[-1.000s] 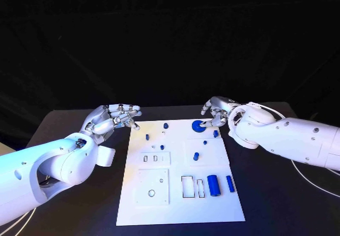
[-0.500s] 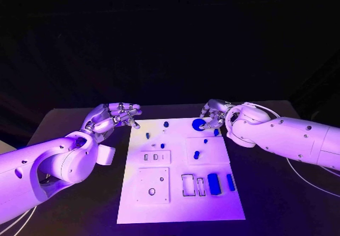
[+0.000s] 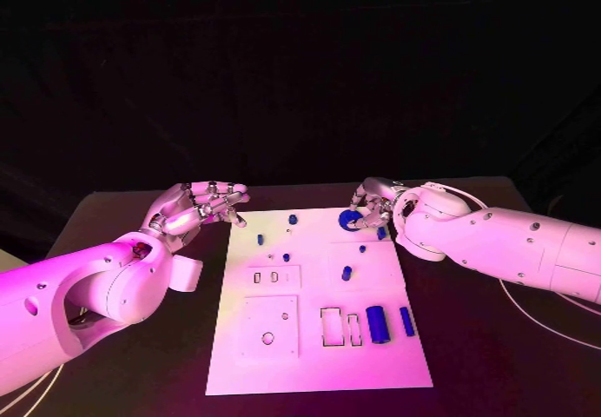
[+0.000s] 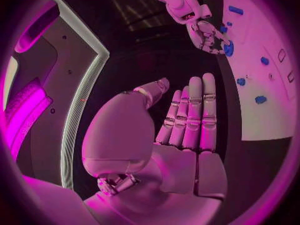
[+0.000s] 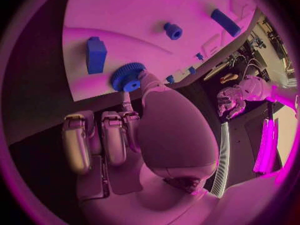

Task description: Assemble the parts on the task board

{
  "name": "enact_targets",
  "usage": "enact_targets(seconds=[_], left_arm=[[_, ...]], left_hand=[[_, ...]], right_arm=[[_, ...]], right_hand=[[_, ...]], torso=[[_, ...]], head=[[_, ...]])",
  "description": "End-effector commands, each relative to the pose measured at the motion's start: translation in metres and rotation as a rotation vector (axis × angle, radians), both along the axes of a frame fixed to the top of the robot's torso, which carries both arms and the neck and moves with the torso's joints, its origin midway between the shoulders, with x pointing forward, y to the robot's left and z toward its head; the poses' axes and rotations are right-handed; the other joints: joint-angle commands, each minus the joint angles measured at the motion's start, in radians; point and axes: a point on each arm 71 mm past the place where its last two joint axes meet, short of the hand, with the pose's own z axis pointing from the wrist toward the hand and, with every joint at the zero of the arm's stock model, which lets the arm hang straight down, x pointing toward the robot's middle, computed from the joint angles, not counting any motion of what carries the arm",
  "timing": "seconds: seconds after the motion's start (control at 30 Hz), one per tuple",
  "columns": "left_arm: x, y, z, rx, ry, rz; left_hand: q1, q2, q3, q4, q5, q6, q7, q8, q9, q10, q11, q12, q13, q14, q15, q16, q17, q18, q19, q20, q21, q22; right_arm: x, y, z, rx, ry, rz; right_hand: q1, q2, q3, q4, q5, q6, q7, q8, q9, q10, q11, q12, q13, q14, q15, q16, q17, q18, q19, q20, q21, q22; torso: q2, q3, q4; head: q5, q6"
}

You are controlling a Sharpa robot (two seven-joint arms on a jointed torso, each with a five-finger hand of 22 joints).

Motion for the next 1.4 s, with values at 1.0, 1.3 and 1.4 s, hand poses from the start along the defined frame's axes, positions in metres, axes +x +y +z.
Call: enact_targets(seconds=[1.0,1.3,1.4], left_arm=[[0.000,-0.002,0.001,-0.005,-0.009,-0.021],[0.000,-0.004,0.002,-0.008,-0.009,-0.028],[0.000,-0.004,0.002,-0.008,-0.009,-0.028]], left_hand=[[0.009,0.003,0.005,-0.001,-0.004,-0.001,-0.003,0.003,0.002,0.004,0.004,0.004,0.000,-0.006,-0.001,0.006,-0.002,0.009,-0.010,0.003,0.010,0.003],[0.008,0.003,0.006,-0.001,-0.004,-0.001,-0.003,0.003,0.002,0.004,0.004,0.004,0.000,-0.007,-0.001,0.007,-0.003,0.009,-0.012,0.003,0.013,0.006],[0.008,0.003,0.006,-0.001,-0.004,-0.001,-0.003,0.003,0.002,0.004,0.004,0.004,0.000,-0.007,-0.001,0.007,-0.003,0.009,-0.012,0.003,0.013,0.006]], right_arm=[[-0.035,0.060,0.022,0.041,-0.307,0.215],[-0.046,0.102,0.021,0.031,-0.331,0.317],[-0.046,0.110,0.016,0.020,-0.325,0.330]], right_hand=[[0.047,-0.011,0.215,-0.031,0.004,0.122,-0.038,0.038,-0.014,0.103,-0.038,0.042,0.258,0.103,-0.026,0.005,0.263,-0.014,0.105,-0.025,0.003,0.263],[0.046,-0.014,0.217,-0.031,0.002,0.121,-0.038,0.037,-0.014,0.103,-0.038,0.042,0.259,0.103,-0.026,0.005,0.263,-0.014,0.105,-0.025,0.003,0.263],[0.046,-0.014,0.218,-0.032,0.002,0.120,-0.038,0.037,-0.014,0.103,-0.038,0.042,0.259,0.103,-0.027,0.005,0.263,-0.014,0.105,-0.025,0.003,0.263]], torso=[[-0.002,-0.0030,0.0017],[0.000,-0.0029,0.0024],[0.001,-0.0018,0.0017]], head=[[0.009,0.001],[0.017,0.001],[0.019,0.001]])
